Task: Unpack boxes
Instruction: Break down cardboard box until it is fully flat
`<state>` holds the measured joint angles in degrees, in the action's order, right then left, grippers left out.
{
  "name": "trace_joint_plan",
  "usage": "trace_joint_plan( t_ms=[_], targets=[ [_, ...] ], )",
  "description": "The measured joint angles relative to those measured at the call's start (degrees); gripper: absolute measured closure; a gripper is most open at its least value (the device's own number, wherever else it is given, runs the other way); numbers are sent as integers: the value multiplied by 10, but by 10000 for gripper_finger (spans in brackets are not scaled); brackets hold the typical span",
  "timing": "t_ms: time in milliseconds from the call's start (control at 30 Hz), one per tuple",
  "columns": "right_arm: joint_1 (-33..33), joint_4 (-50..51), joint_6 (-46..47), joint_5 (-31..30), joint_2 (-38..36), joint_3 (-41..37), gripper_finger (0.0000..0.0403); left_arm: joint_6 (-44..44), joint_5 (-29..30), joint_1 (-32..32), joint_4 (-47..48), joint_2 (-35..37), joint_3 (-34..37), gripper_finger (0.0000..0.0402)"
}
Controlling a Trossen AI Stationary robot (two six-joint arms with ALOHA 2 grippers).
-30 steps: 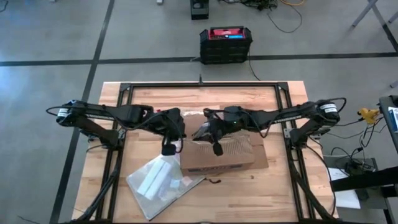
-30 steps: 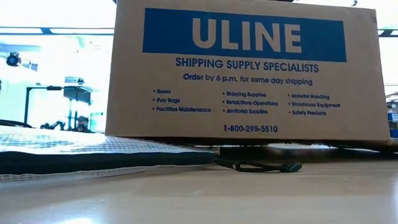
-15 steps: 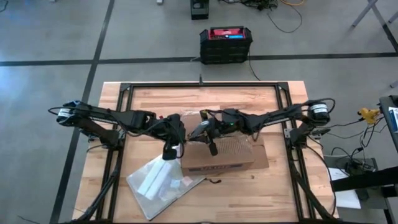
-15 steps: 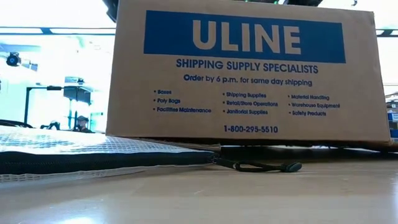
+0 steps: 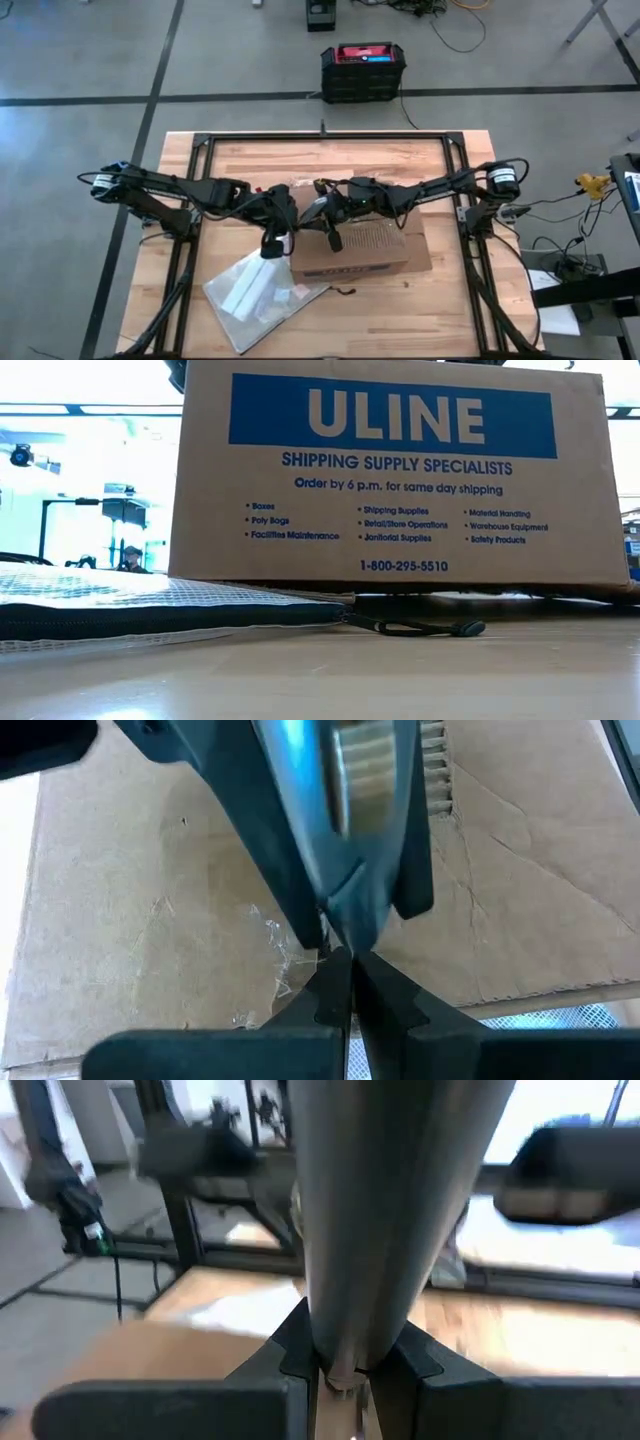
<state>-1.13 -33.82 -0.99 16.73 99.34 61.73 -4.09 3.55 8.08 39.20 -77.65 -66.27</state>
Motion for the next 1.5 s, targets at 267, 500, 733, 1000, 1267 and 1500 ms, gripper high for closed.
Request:
trace_joint_plan(
  t_ms=[267,500,733,1000,1267,1500],
  targets=[
    [10,14,-4,-34,-2,-1,363,4,0,0,3,0,0,401],
    [27,41,-19,-81,-2,-1,363,5,-1,0,5,0,0,401],
    [34,54,-45,-111,-14,-1,363,5,0,0,4,0,0,401],
    [34,74,-62,-125,-17,-1,363,4,-2,0,6,0,1,401],
    [39,65,-62,-125,-24,-1,363,4,-2,0,7,0,0,401],
    [38,66,-49,-139,-17,-1,363,5,-2,0,7,0,1,401]
  ],
)
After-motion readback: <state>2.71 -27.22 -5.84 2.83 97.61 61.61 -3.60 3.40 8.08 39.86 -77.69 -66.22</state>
